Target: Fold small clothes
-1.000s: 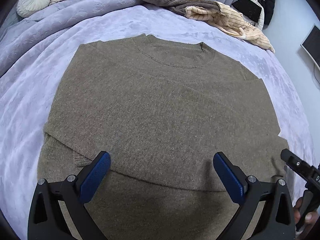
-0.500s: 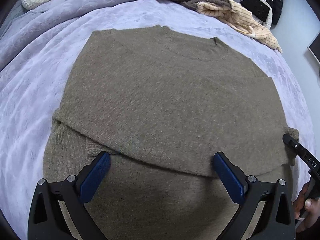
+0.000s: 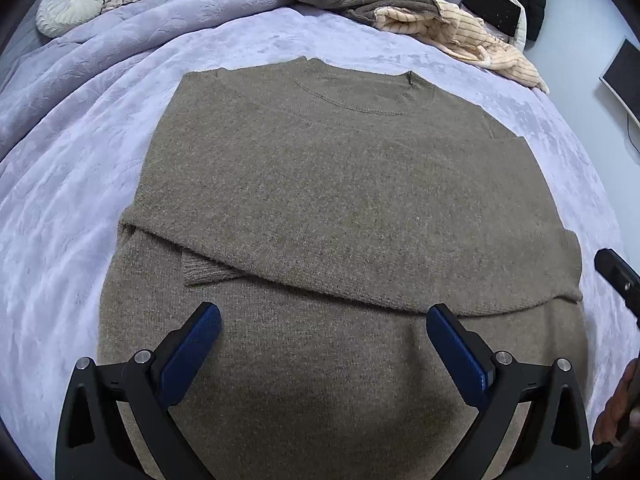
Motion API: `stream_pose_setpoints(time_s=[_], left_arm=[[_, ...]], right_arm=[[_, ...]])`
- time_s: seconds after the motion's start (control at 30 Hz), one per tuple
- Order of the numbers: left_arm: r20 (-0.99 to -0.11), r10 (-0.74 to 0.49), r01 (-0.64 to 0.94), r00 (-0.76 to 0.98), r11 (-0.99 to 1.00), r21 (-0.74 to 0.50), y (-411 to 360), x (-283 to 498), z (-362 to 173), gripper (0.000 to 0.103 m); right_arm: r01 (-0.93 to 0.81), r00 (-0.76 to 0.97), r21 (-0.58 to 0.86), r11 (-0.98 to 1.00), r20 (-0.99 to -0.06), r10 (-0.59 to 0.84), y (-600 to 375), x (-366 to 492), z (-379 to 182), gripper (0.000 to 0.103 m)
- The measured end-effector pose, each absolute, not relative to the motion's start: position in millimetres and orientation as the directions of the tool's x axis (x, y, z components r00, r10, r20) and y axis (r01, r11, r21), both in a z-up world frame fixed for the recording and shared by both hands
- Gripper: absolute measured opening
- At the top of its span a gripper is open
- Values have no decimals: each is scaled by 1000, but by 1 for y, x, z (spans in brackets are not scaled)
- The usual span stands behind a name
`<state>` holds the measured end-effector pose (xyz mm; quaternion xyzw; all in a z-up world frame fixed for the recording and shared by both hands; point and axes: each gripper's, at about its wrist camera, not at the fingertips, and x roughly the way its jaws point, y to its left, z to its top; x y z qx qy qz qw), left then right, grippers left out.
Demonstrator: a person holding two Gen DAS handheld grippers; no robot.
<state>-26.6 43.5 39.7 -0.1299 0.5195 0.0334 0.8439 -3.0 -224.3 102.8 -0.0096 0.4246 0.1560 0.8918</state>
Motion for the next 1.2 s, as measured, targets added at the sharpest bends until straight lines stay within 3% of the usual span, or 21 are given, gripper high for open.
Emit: stream_pose_setpoints(time_s=[0.1,0.23,0.73,0.9,1.0,1.07,1.2], left_arm=[[-899,-73,-210,432,961,-180,49,-34,29,103],[-903,-49,-186,427,973,-141,49,-52,26,103],[-875,-29,-62,484,996,-68,41,-186,43,103],[-853,-140,26,502,989,-147,12,-183,57,103],[-900,-31,29,434,999,-21,-1,-184,27,103],[-884,-27,51,466,999,-4,4,-201,24,103],[-872,-22,51,489,999,3,19,-235,24,103]], right_arm=[[-377,505,85,922,-816,282,-195,-8,83,82],[-366,405,60,929,-889,216,-192,-17,47,82],[-455,477,-72,888,-861,175,-225,-162,61,83],[-568,447,44,822,-822,353,-178,-166,84,83],[-623,387,-10,783,-873,297,-148,-165,57,82],[-633,403,-77,770,-882,244,-151,-174,42,82],[-625,417,-62,778,-869,265,-191,-196,43,84]])
